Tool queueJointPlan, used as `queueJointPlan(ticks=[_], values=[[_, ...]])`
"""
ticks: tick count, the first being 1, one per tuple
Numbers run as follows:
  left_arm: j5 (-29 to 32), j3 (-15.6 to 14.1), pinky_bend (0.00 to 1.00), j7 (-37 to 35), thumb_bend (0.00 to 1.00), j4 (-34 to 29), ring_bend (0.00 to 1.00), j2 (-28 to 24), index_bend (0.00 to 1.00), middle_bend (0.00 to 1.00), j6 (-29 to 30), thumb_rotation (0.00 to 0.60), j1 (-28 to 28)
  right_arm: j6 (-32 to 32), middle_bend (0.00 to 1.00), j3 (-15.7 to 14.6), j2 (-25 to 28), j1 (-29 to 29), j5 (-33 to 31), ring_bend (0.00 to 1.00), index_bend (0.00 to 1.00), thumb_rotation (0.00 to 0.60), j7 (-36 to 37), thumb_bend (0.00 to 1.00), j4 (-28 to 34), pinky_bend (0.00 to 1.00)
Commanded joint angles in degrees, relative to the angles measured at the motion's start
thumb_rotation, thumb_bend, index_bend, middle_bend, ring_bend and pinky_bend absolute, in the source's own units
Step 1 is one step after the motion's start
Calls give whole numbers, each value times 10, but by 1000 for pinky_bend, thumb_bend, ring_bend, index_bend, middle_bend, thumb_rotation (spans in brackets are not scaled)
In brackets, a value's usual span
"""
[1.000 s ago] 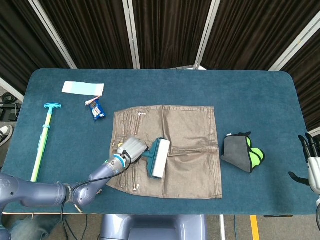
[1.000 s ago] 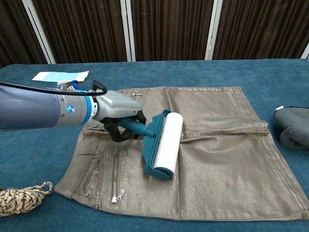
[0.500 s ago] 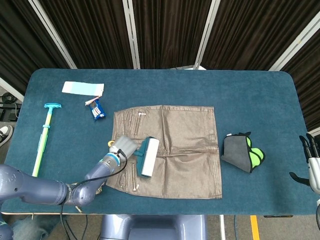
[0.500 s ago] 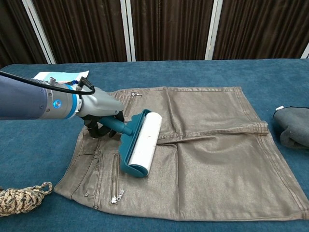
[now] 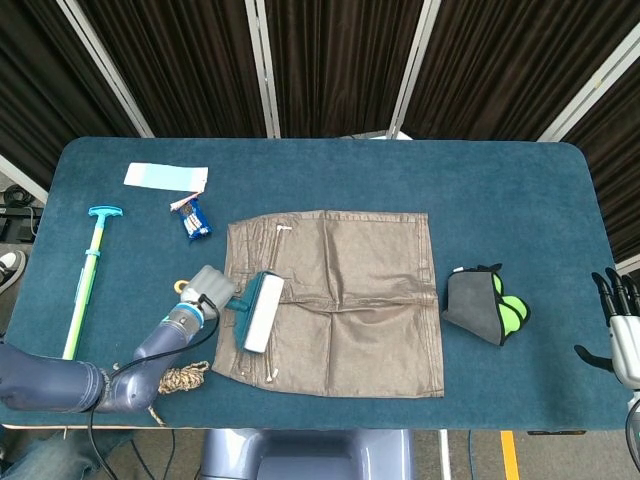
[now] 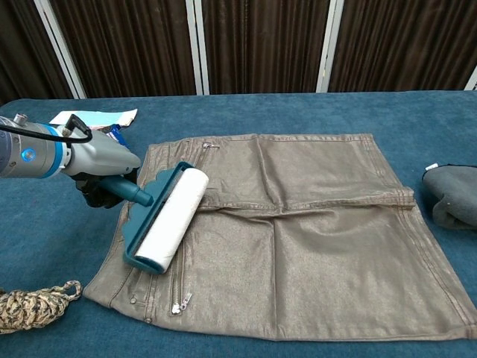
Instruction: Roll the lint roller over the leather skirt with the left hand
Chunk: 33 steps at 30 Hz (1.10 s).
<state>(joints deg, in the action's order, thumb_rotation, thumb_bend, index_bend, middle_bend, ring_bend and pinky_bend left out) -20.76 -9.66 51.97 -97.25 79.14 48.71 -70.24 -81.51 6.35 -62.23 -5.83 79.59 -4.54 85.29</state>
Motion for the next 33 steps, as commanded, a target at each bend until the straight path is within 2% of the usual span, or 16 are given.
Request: queueJointPlan(ticks=[1,7,17,28,33], values=[[-11,-5,890,-13,1000,2,814,-12,1000,986,-5,600,7,0,0,0,-1,0,0,0,0,600,-2,0,1,0],[-20,-7,888,-24,1000,6,813,-15,1000,986,-11,600,11,2,0,0,-2,-1,-1,0,0,600,-5,0,1,0],[-13,5,889,-25,1000,15,813,14,1000,986,-10,600,0,5,0,1,-1,-2,-4,0,0,600,0,0,-2,0],[71,26,889,40,1000,24,812,89,1000,985,21,600,-56,3,0,2,2,-1,-4,0,0,600,7,0,-2,0],[110,44,889,65,1000,31,812,129,1000,985,37,600,-80,1,0,2,4,0,-3,0,0,600,12,0,-1,0]])
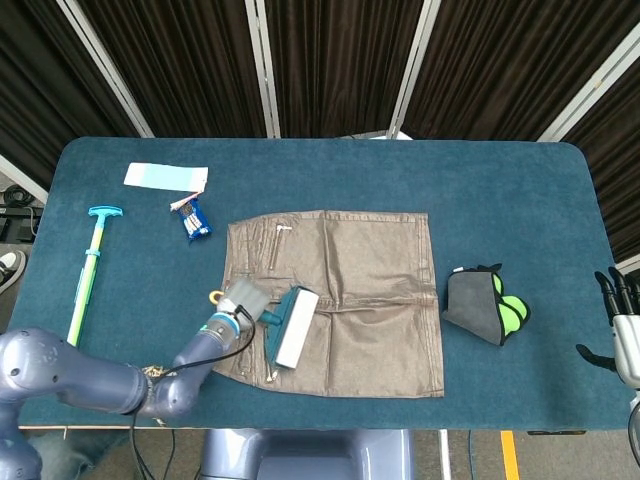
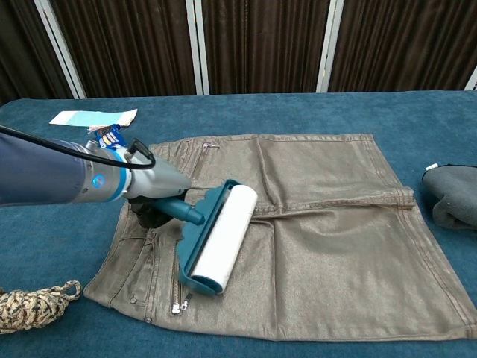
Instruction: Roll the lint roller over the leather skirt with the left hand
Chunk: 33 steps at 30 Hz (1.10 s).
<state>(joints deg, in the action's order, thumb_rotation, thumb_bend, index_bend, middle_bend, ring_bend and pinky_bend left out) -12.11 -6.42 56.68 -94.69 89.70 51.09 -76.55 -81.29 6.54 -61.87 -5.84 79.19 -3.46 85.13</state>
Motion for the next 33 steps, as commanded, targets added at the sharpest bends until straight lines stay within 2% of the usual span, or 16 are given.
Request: queueJointPlan(ticks=[1,7,17,26,33], values=[[29,14,889,24,1000,6,812,30,1000,985,18,600,-22,-1,0,0,1,0,1,0,0,600,2,0,0,0],[68,32,888,59,1000,15,811,67,1000,984,41,600,-48,-3,0,0,2,2,2,0,0,600,7,0,0,0],[101,63,888,93,1000,6,810,92,1000,982,68,600,-73,-8,0,0,4,4,4,0,0,600,8,0,1,0],[136,67,887,122,1000,-1,809,92,1000,981,89,600,-78,-10,0,-1,4,5,5,0,0,600,6,0,1,0],[146,53,887,120,1000,0,809,68,1000,981,79,600,-60,-10,0,0,3,5,4,0,0,600,4,0,1,0]])
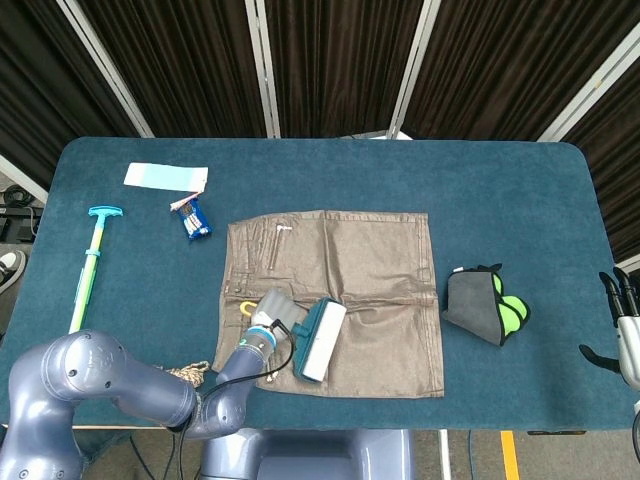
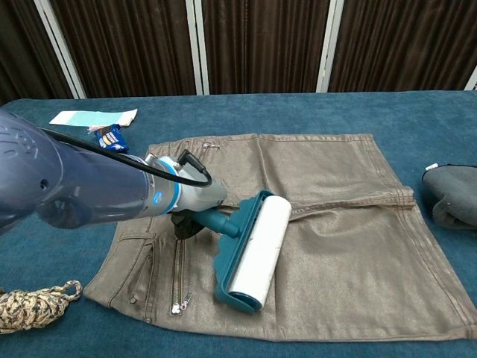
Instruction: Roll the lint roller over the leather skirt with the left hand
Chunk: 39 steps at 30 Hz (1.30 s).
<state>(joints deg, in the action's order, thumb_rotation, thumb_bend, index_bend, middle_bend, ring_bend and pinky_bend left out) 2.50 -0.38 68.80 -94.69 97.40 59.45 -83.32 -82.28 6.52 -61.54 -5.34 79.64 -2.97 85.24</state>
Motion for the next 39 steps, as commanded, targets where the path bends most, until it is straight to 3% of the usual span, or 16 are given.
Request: queueJointPlan(ticks=[1,22,31,39], values=[[-1,-12,886,-5,1000,-1,809,-16,1000,981,-8,600,13,0,0,0,0,0,-1,0,0,600,-1,0,0,0],[-28,-84,886,-66,1000,-22,809,-156,1000,980,-65,600,86,5,0,-2,-6,-5,1,0,0,600,-25,0,7,0],[-35,-80,886,-70,1000,-4,809,-137,1000,980,-75,600,85,8,0,-1,-7,-6,-2,0,0,600,-25,0,6,0],[-23,-56,886,-54,1000,-2,809,-99,1000,980,-66,600,61,7,0,0,-4,-4,-5,0,0,600,-17,0,4,0]])
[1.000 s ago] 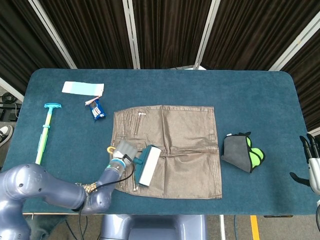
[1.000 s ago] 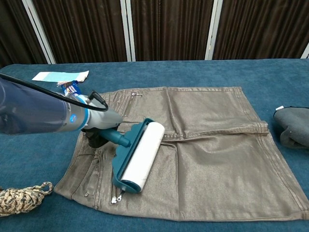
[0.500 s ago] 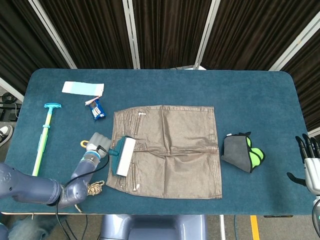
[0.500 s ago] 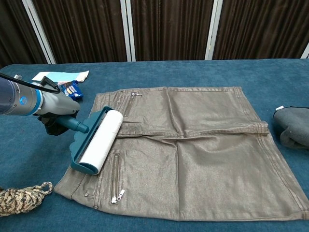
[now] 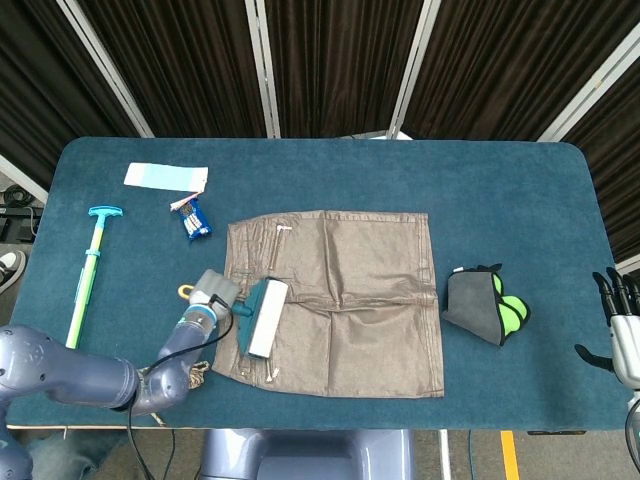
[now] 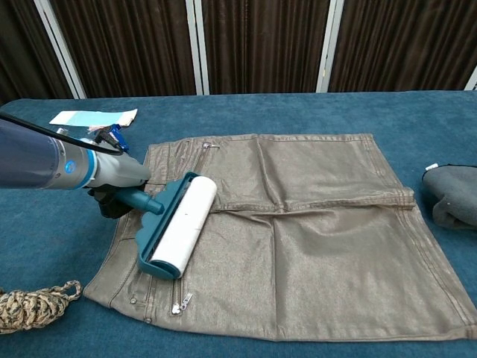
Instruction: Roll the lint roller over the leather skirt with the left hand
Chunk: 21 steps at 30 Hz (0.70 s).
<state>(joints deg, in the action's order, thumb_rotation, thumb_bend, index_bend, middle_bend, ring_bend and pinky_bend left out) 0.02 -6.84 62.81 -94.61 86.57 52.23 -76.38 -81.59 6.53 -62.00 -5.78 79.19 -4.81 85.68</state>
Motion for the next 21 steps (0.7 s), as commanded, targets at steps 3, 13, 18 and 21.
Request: queueJointPlan(ticks=[3,13,18,21], values=[[7,17,886,17,1000,-5,809,22,1000,980,21,600,-20,0,0,0,1,1,-1,0,0,600,4,0,-2,0],[56,52,886,62,1000,2,808,82,1000,979,52,600,-57,-3,0,0,2,3,1,0,0,600,5,0,0,0],[63,69,886,72,1000,2,808,97,1000,979,59,600,-67,-3,0,0,2,2,0,0,0,600,3,0,-1,0],[69,77,886,81,1000,2,807,101,1000,978,65,600,-74,-1,0,0,1,2,-1,0,0,600,2,0,-2,0]])
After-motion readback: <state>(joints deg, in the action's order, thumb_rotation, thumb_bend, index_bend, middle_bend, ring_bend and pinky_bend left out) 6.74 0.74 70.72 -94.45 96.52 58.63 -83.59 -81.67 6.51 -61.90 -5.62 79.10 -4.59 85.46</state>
